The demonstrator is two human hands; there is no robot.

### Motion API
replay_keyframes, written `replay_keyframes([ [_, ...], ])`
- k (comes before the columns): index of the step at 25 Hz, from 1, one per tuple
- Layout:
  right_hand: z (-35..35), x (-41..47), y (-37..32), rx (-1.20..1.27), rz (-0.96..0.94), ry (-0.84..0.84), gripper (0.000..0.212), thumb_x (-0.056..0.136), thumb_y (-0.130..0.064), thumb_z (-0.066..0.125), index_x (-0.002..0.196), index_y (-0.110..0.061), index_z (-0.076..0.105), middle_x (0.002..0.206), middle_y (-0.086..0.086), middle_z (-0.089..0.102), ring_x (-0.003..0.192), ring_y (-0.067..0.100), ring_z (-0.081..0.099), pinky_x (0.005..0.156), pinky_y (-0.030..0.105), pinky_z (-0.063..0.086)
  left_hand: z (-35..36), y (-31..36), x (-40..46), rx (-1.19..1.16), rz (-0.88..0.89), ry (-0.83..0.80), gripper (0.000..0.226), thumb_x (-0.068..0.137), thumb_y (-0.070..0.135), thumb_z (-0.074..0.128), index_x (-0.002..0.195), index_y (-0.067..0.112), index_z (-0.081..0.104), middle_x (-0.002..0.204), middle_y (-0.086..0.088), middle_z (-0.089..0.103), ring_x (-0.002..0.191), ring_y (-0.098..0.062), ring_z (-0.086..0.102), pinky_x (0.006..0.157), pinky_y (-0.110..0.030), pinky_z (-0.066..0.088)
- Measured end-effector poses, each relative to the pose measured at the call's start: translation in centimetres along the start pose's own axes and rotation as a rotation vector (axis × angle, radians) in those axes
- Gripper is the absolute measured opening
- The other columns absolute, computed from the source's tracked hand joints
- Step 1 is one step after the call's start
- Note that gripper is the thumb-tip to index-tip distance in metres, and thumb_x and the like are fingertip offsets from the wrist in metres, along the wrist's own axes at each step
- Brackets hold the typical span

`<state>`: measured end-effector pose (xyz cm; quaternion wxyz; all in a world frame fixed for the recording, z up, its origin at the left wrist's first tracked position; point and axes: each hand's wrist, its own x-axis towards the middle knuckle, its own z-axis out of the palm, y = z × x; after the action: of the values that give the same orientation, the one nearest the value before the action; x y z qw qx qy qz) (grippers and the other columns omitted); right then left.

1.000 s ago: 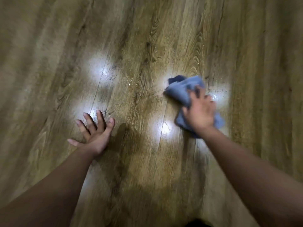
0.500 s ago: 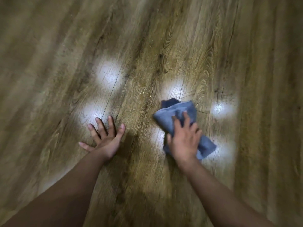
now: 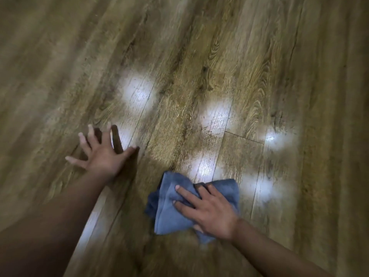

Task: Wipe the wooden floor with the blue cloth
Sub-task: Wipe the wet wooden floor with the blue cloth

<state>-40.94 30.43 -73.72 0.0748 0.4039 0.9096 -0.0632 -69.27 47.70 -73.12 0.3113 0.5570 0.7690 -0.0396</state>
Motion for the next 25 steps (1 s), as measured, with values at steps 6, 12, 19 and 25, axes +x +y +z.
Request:
replay_keyframes([
  [6, 0.0, 4.9, 10.1, 0.031, 0.201, 0.194, 0.077, 0.067, -0.054, 0.073, 0.135, -0.025, 0.053, 0.151, 0.012, 0.041, 0.092, 0.032, 0.048, 0.077, 0.044, 0.036, -2.0, 0.3, 4.0, 0.019, -0.101, -0.223, 0.136, 0.036, 0.106, 0.047, 0.127, 0.064, -0.044, 0.150, 0.010, -0.052, 0.143, -0.027, -0.043, 0.099, -0.083, -0.010],
  [12, -3.2, 15.9, 20.9, 0.034, 0.952, 0.235, 0.060, 0.073, -0.047, 0.066, 0.127, -0.026, 0.053, 0.145, 0.009, 0.041, 0.109, 0.041, 0.050, 0.089, 0.051, 0.039, -2.5, 0.7, 3.9, -0.016, -0.101, -0.256, 0.131, 0.037, 0.102, 0.048, 0.122, 0.067, -0.046, 0.143, 0.014, -0.058, 0.138, -0.027, -0.049, 0.097, -0.083, -0.012],
  [19, -4.4, 20.8, 14.3, 0.046, 0.878, 0.222, 0.066, 0.073, -0.049, 0.072, 0.132, -0.028, 0.051, 0.148, 0.011, 0.036, 0.109, 0.036, 0.046, 0.089, 0.048, 0.036, -2.6, 0.7, 3.9, 0.004, -0.119, -0.306, 0.123, 0.050, 0.101, 0.044, 0.132, 0.064, -0.040, 0.144, 0.014, -0.058, 0.138, -0.025, -0.049, 0.097, -0.083, -0.013],
  [25, -1.8, 11.1, -0.8, 0.068, 0.212, 0.058, 0.076, 0.066, -0.055, 0.068, 0.135, -0.029, 0.049, 0.156, 0.011, 0.030, 0.106, 0.037, 0.050, 0.090, 0.047, 0.034, -2.3, 0.4, 4.9, 0.003, -0.154, -0.313, 0.089, 0.081, 0.086, 0.036, 0.133, 0.068, -0.034, 0.146, 0.017, -0.054, 0.141, -0.023, -0.046, 0.101, -0.083, -0.011],
])
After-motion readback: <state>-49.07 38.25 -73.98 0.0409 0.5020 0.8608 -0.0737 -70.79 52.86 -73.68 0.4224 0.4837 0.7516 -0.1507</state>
